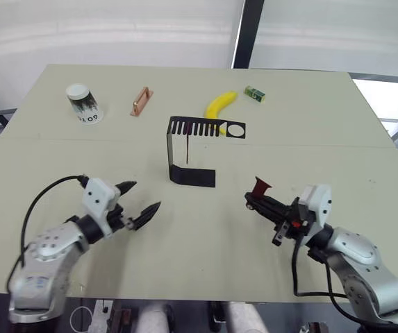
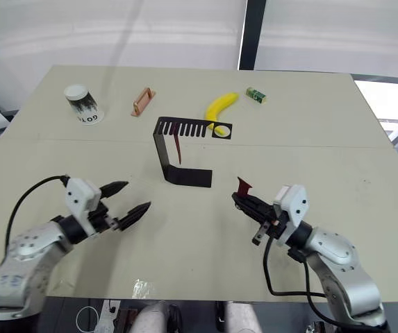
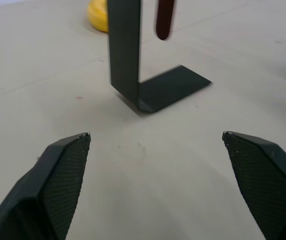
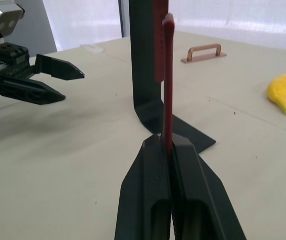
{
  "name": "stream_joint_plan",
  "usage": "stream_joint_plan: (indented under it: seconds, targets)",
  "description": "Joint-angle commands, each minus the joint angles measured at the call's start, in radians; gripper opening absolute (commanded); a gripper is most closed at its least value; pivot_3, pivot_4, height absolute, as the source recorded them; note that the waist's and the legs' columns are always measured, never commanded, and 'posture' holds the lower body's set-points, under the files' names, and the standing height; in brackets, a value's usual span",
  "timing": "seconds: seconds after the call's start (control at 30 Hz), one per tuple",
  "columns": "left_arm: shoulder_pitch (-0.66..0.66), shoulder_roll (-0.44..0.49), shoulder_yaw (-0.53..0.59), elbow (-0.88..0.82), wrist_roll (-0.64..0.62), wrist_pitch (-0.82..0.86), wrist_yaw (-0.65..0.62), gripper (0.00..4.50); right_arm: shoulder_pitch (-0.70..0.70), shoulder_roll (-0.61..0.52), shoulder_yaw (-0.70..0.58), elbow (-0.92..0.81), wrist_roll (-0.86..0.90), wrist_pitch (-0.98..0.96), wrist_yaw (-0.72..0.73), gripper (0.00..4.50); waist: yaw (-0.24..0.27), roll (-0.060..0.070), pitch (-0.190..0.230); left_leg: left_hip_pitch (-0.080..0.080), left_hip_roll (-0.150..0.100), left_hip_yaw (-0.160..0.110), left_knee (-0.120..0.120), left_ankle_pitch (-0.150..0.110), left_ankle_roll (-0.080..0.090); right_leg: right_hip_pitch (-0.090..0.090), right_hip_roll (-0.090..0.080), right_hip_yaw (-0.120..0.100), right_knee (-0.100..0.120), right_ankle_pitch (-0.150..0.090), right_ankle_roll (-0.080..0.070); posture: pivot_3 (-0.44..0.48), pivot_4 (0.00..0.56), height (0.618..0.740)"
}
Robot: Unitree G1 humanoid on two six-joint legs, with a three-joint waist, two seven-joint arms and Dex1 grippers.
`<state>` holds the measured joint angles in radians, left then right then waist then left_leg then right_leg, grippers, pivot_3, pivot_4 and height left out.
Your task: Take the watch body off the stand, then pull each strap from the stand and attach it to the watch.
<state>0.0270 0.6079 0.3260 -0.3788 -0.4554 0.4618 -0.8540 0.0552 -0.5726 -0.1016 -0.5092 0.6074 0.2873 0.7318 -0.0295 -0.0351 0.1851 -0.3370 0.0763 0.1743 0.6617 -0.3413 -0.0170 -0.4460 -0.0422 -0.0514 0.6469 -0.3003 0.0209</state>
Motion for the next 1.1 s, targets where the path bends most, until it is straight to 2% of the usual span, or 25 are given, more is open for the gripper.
stream_joint_plan:
  seconds: [0.03, 0.17, 0.33, 0.47, 0.7, 0.77, 0.9, 1.1]
  targets:
    - [-0.058, 0.088, 0.087, 0.119, -0.125, 0.006, -0.146, 4.48, -0.014, -0.031, -0.027, -0.053, 0.135, 0.089, 0.047, 0.00, 0.001, 0.000, 0.000, 0.000, 0.000, 0.000, 0.000, 0.000, 0.000, 0.000, 0.000, 0.000, 0.000, 0.000, 0.000, 0.000, 0.150, 0.729]
    - [-0.114, 0.141, 0.043, 0.104, -0.274, 0.141, -0.234, 4.48, -0.086, -0.030, 0.016, -0.064, 0.238, 0.192, 0.053, 0.00, -0.001, 0.001, 0.001, 0.000, 0.000, 0.000, 0.000, -0.002, 0.002, 0.000, 0.000, 0.000, -0.001, 0.000, 0.000, 0.000, 0.150, 0.729]
    - [-0.230, 0.107, -0.017, 0.058, -0.454, 0.324, -0.171, 4.48, -0.191, 0.011, 0.059, -0.054, 0.345, 0.290, 0.032, 0.00, 0.001, 0.001, 0.001, -0.001, 0.000, 0.000, 0.000, -0.002, 0.002, 0.000, -0.001, 0.000, -0.001, 0.001, 0.001, 0.000, 0.150, 0.729]
    - [-0.322, 0.047, -0.070, 0.059, -0.511, 0.387, -0.107, 4.48, -0.240, 0.025, 0.085, -0.039, 0.367, 0.318, 0.067, 0.00, 0.001, 0.001, 0.001, -0.002, 0.000, -0.001, 0.001, -0.002, 0.002, 0.000, 0.000, 0.000, -0.001, 0.001, 0.002, 0.000, 0.150, 0.729]
    - [-0.428, -0.020, -0.167, 0.077, -0.574, 0.472, -0.087, 4.48, -0.323, 0.064, 0.160, -0.013, 0.372, 0.368, 0.078, 0.00, -0.001, 0.001, 0.001, -0.002, 0.000, -0.001, 0.002, -0.001, 0.000, 0.000, 0.000, 0.000, 0.000, 0.001, 0.002, 0.000, 0.150, 0.729]
    - [-0.452, -0.063, -0.189, 0.082, -0.585, 0.473, -0.072, 4.48, -0.347, 0.081, 0.180, -0.004, 0.370, 0.382, 0.071, 0.00, 0.000, 0.001, 0.001, -0.002, 0.000, 0.000, 0.002, -0.001, 0.000, 0.000, 0.000, 0.000, 0.000, 0.001, 0.002, 0.000, 0.150, 0.729]
    - [-0.494, -0.136, -0.205, 0.079, -0.625, 0.497, -0.018, 4.48, -0.380, 0.106, 0.208, 0.007, 0.369, 0.411, 0.062, 0.00, 0.001, 0.001, 0.001, -0.002, 0.000, -0.001, 0.002, -0.001, 0.001, 0.000, 0.000, 0.000, 0.000, 0.001, 0.002, 0.000, 0.150, 0.729]
    - [-0.522, -0.176, -0.215, 0.083, -0.644, 0.513, 0.023, 4.48, -0.400, 0.129, 0.215, 0.010, 0.372, 0.438, 0.053, 0.00, 0.000, 0.001, 0.001, -0.002, 0.000, -0.001, 0.003, 0.000, 0.000, 0.000, 0.000, 0.000, 0.000, 0.001, 0.002, 0.000, 0.150, 0.729]
